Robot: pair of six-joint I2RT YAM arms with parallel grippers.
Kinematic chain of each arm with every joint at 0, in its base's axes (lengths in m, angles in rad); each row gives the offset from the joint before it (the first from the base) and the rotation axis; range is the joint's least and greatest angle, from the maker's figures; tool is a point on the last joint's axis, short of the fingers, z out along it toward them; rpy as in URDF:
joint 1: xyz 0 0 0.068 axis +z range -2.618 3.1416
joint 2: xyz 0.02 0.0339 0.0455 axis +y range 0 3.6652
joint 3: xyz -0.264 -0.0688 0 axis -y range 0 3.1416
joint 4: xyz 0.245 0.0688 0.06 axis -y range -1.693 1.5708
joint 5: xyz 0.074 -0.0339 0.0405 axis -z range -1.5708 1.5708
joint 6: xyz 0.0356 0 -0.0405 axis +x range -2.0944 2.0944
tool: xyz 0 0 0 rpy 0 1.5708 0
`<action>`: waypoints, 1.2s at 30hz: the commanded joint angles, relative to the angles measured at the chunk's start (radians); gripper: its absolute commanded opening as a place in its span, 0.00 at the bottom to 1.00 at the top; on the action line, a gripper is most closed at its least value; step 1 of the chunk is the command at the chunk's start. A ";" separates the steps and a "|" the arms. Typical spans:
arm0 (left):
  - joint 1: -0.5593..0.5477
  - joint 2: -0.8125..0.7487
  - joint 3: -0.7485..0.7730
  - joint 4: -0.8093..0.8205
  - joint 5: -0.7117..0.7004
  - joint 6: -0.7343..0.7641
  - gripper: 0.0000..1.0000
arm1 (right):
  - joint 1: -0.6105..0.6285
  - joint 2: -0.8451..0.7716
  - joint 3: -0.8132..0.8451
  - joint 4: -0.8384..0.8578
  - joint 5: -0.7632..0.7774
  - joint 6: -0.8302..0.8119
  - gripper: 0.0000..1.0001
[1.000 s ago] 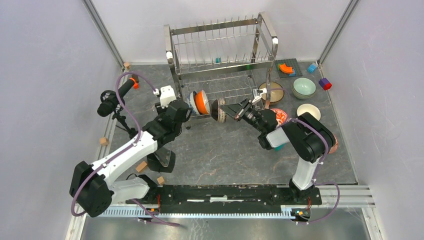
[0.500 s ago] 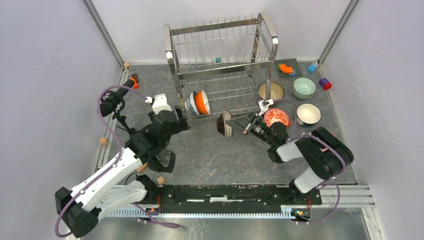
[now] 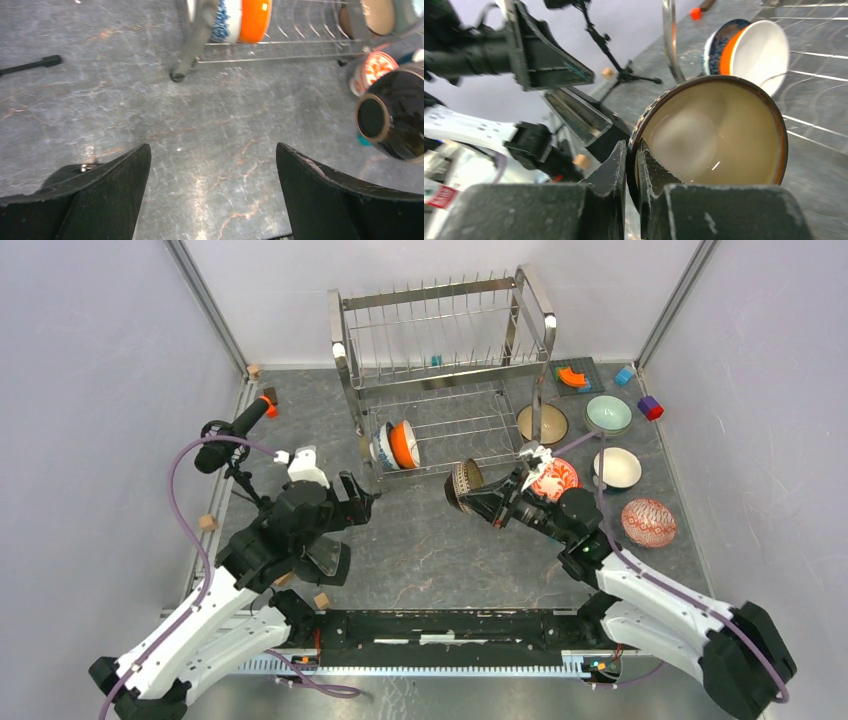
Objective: Unload the bowls from the dish rack
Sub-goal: Place the bowl with the bowl.
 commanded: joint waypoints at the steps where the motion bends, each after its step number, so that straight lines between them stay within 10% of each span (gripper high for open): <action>1: -0.003 -0.036 0.006 -0.009 0.202 0.007 1.00 | 0.070 -0.126 0.172 -0.455 0.161 -0.398 0.00; 11: -0.003 -0.050 -0.073 0.120 0.299 -0.037 1.00 | 0.267 -0.182 0.295 -0.841 0.462 -0.687 0.00; 28: -0.002 -0.293 -0.284 0.488 0.309 -0.045 1.00 | 0.844 -0.097 0.288 -0.946 0.941 -1.037 0.00; 36: -0.005 0.030 0.003 0.235 0.536 0.214 1.00 | 1.000 0.011 0.362 -1.089 1.007 -1.092 0.00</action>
